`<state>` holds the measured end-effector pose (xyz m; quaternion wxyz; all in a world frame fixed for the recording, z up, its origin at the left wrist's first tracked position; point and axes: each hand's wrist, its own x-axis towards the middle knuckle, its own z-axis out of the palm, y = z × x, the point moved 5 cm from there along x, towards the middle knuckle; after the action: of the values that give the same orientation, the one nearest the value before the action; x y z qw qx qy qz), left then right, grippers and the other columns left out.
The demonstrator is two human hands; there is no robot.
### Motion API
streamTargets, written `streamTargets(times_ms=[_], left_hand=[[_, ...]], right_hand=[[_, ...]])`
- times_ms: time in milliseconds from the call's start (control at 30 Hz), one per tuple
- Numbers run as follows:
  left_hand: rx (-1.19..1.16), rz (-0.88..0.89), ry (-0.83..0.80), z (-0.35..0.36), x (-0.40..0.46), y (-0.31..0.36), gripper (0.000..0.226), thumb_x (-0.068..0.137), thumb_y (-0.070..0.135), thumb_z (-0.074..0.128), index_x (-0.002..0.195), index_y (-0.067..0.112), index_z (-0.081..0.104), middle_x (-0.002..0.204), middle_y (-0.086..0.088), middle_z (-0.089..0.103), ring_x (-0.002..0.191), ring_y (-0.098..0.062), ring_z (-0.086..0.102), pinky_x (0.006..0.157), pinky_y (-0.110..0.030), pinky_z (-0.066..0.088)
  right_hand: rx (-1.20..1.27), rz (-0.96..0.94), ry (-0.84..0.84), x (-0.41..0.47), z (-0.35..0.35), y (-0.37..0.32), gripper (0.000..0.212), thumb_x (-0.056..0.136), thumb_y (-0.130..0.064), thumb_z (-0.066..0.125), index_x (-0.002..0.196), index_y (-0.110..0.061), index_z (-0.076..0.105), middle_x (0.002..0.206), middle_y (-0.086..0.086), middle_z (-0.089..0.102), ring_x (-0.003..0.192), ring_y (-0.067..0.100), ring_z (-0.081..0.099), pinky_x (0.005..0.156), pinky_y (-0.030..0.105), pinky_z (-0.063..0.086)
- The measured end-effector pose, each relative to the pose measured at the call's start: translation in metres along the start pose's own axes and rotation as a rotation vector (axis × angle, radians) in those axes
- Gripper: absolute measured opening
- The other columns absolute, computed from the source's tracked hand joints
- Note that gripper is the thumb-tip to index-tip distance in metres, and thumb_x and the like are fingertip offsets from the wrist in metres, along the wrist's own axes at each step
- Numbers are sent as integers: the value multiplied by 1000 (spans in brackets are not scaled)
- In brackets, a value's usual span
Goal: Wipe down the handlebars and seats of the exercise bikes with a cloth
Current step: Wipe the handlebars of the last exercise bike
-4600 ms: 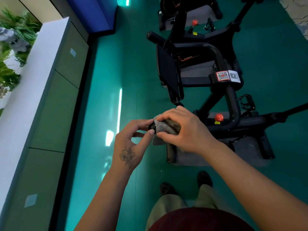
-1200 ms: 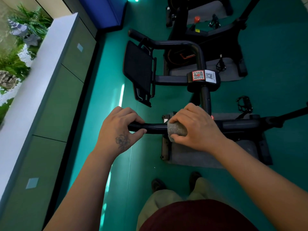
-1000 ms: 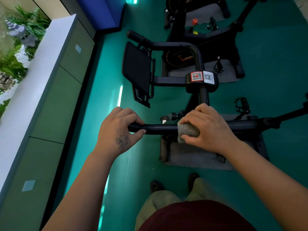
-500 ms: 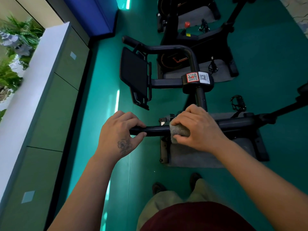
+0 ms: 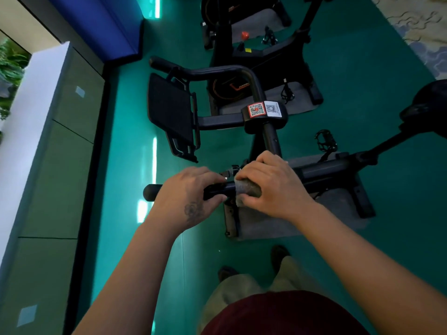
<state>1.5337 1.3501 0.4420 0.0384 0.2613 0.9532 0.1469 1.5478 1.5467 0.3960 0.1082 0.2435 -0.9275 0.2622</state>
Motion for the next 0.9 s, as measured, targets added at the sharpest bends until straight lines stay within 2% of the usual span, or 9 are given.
streamTargets(times_ms=[133,267,400,467,567,733,833,900], left_hand=[[-7,26,-15,7,7,4,33,90,49,78,119,34,73,103,16,67,98,-16,64,78,-35,54],[-3,28,-21,8,11,2,31,91,52,75,117,36,74,105,19,67,99,-12,64,77,-33,54],[-38,50,-36,13,16,5,33,92,54,72,120,36,73,108,20,66,102,-11,63,80,-35,56],[-56,56,-46,16,19,5,33,92,54,72,120,37,73,109,20,66,103,-12,63,81,-37,57],[-78,73,-71,20,24,6,32,92,52,74,119,36,73,111,19,67,103,-12,64,82,-40,58],[-95,78,-93,24,30,5,30,91,51,76,118,37,73,112,19,66,101,-11,64,83,-41,58],[-105,62,-81,25,31,4,28,90,50,77,114,38,73,107,20,64,99,-11,64,80,-39,57],[-99,59,-72,25,31,4,27,89,51,78,113,39,73,107,21,64,98,-10,64,78,-36,55]], right_hand=[[-9,20,122,-22,-10,8,30,83,-32,76,109,-19,74,109,-8,71,95,21,53,81,39,46],[-56,69,213,-43,-22,32,23,85,-25,76,107,-16,77,113,-4,72,94,25,59,80,44,50],[-30,127,346,-52,-31,31,17,93,-20,76,105,-8,76,111,3,72,94,30,65,84,43,51],[36,223,419,-53,-33,23,19,94,-20,78,106,-5,74,111,4,70,99,27,64,90,38,50],[168,481,499,-57,-26,19,25,93,-23,80,113,-9,72,115,-3,66,110,16,59,98,33,48],[345,802,470,-63,-5,20,40,91,-38,79,126,-22,68,126,-16,53,124,7,56,108,31,47],[356,861,470,-61,-3,20,44,89,-42,80,127,-22,69,126,-13,55,123,6,57,105,26,47],[343,902,477,-56,-5,26,45,86,-45,83,124,-23,70,122,-13,55,115,4,57,98,14,43]])
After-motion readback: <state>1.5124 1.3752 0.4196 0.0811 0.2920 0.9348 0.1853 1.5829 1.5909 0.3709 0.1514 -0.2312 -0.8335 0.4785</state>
